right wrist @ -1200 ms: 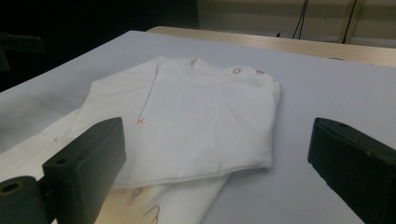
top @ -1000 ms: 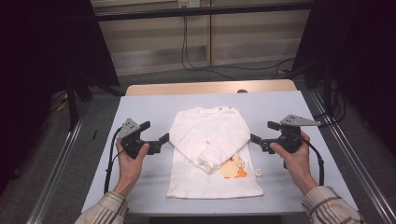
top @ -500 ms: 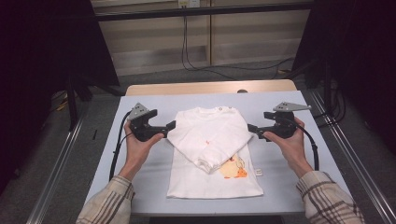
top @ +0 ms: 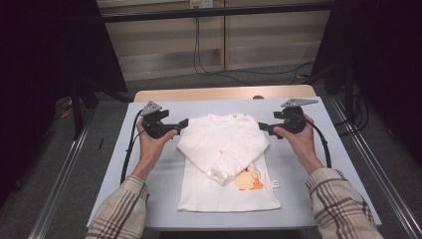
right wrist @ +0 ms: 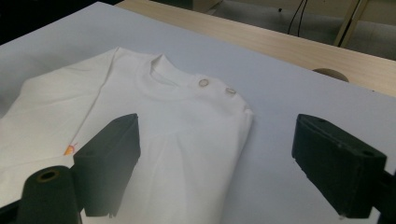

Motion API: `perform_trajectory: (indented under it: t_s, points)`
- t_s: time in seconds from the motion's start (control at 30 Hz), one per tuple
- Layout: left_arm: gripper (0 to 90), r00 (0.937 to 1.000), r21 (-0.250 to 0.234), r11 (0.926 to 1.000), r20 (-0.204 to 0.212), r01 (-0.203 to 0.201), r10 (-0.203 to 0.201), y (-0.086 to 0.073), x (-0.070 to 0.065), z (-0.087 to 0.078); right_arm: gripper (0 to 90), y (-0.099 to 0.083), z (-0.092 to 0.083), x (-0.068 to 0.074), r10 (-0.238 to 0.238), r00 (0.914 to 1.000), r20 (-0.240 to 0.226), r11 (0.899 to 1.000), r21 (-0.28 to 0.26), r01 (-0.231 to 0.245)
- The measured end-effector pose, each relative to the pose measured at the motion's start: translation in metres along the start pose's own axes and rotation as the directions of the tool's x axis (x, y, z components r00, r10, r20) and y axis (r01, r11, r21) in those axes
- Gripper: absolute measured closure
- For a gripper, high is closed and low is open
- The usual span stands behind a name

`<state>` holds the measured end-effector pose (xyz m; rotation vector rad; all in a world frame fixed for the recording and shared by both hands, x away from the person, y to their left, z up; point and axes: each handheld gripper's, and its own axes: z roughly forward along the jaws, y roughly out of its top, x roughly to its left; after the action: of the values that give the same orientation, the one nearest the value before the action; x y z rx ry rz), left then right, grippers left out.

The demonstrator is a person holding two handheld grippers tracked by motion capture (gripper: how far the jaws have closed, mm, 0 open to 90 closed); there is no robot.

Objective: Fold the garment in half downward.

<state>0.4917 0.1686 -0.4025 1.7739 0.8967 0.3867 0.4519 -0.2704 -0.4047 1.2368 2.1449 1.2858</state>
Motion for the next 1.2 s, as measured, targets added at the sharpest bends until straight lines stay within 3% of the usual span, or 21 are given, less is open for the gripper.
perform_trajectory:
  t_s: [0.07, 0.2, 0.3, 0.4, 0.63, 0.73, 0.83, 1.03, 1.13, 1.2]
  points:
    - [3.0, 0.9997, -0.014, 0.9997, -0.011, -0.021, 0.020, 0.004, 0.001, 0.002, 17.6, 0.004, 0.004, -0.003, -0.008, 0.9999, 0.011, 1.000, 0.003, 0.008]
    - [2.7, 0.9999, -0.002, 1.0000, -0.012, -0.009, 0.009, 0.007, 0.006, 0.009, 19.6, 0.009, 0.012, -0.008, -0.012, 0.9998, 0.018, 1.000, 0.017, 0.012]
    - [3.1, 0.9986, -0.003, 0.9995, -0.044, -0.031, 0.031, 0.007, 0.011, 0.015, 21.8, 0.012, 0.020, -0.010, -0.021, 0.9992, 0.034, 1.000, 0.019, 0.020]
    - [3.8, 0.9981, 0.010, 0.9994, -0.050, -0.034, 0.035, 0.009, 0.017, 0.020, 22.5, 0.013, 0.027, -0.010, -0.038, 0.9976, 0.057, 0.998, 0.043, 0.036]
    - [4.1, 0.9991, 0.022, 0.9996, -0.037, -0.018, 0.019, 0.012, 0.024, 0.036, 26.2, 0.020, 0.041, -0.017, -0.024, 0.9974, 0.068, 0.998, 0.067, 0.020]
    - [4.4, 0.9985, 0.038, 0.9981, -0.019, -0.050, 0.050, 0.011, 0.022, 0.043, 30.6, 0.020, 0.047, -0.023, -0.022, 0.9975, 0.068, 0.997, 0.079, 0.016]
    - [4.4, 0.9987, 0.044, 0.9978, -0.012, -0.049, 0.049, 0.007, 0.022, 0.048, 33.0, 0.020, 0.051, -0.026, -0.026, 0.9976, 0.064, 0.998, 0.062, 0.022]
    - [4.5, 0.9990, 0.063, 0.9973, -0.020, -0.038, 0.040, 0.002, 0.026, 0.053, 40.3, 0.017, 0.066, -0.033, 0.003, 0.9997, 0.023, 0.988, 0.154, -0.007]
    - [4.8, 0.9993, 0.054, 0.9984, -0.031, -0.017, 0.019, 0.002, 0.028, 0.057, 44.9, 0.016, 0.076, -0.034, 0.013, 0.9996, 0.024, 0.983, 0.185, -0.017]
    - [4.8, 0.9984, 0.063, 0.9975, -0.044, -0.033, 0.035, 0.002, 0.030, 0.059, 45.8, 0.015, 0.082, -0.035, 0.011, 0.9991, 0.041, 0.980, 0.199, -0.019]
